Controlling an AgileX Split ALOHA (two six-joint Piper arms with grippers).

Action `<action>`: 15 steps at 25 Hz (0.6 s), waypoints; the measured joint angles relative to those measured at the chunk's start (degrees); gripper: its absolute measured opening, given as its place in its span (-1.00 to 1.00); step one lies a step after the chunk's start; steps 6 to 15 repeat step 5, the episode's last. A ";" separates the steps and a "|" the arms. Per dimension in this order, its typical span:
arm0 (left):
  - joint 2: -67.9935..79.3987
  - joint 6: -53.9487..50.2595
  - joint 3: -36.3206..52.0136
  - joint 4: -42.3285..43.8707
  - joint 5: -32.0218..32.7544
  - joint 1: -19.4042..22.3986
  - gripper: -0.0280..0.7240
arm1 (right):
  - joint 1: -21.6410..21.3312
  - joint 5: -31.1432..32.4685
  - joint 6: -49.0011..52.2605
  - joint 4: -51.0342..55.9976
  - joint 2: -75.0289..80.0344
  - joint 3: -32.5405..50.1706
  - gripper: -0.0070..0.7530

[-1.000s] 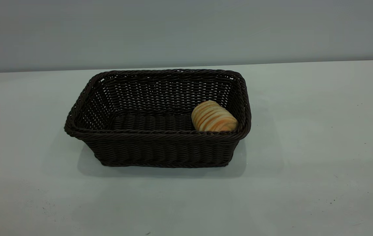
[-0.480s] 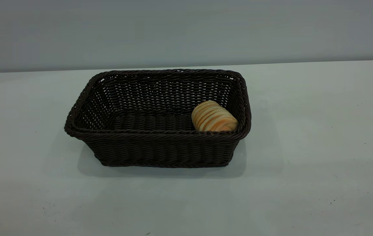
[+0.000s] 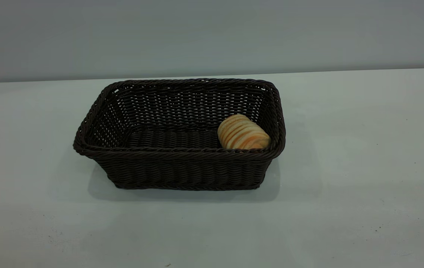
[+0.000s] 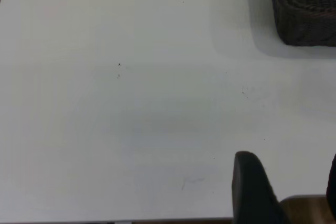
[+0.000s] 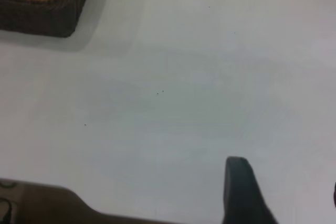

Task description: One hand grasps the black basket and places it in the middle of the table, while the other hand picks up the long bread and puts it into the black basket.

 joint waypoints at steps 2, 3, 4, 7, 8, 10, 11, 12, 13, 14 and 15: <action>0.00 0.00 0.00 0.00 0.00 0.00 0.17 | 0.00 0.00 0.00 0.00 0.00 0.00 -0.01; 0.00 0.00 0.00 0.00 0.00 0.00 0.17 | 0.00 0.00 0.00 0.00 0.00 0.00 -0.02; 0.00 0.00 0.00 0.00 0.00 0.00 0.17 | 0.00 0.00 0.00 0.00 0.00 0.00 -0.04; 0.00 0.00 0.00 0.00 0.00 0.00 0.17 | 0.00 0.00 0.00 0.00 0.00 0.00 -0.06; 0.00 0.00 0.00 0.00 0.00 0.00 0.17 | 0.00 0.00 0.00 0.00 0.00 0.00 -0.06; 0.00 0.00 0.00 0.00 0.00 0.00 0.17 | 0.00 0.00 0.00 0.00 0.00 0.00 -0.06; 0.00 0.00 0.00 0.00 0.00 0.00 0.17 | 0.00 0.00 0.00 0.00 0.00 0.00 -0.06; 0.00 0.00 0.00 0.00 0.00 0.00 0.17 | 0.00 0.00 0.00 0.00 0.00 0.00 -0.06; 0.00 0.00 0.00 0.00 0.00 0.00 0.17 | 0.00 0.00 0.00 0.00 0.00 0.00 -0.06; 0.00 0.00 0.00 0.00 0.00 0.00 0.17 | 0.00 0.00 0.00 0.00 0.00 0.00 -0.06; 0.00 0.00 0.00 0.00 0.00 0.00 0.17 | 0.00 0.00 0.00 0.00 0.00 0.00 -0.06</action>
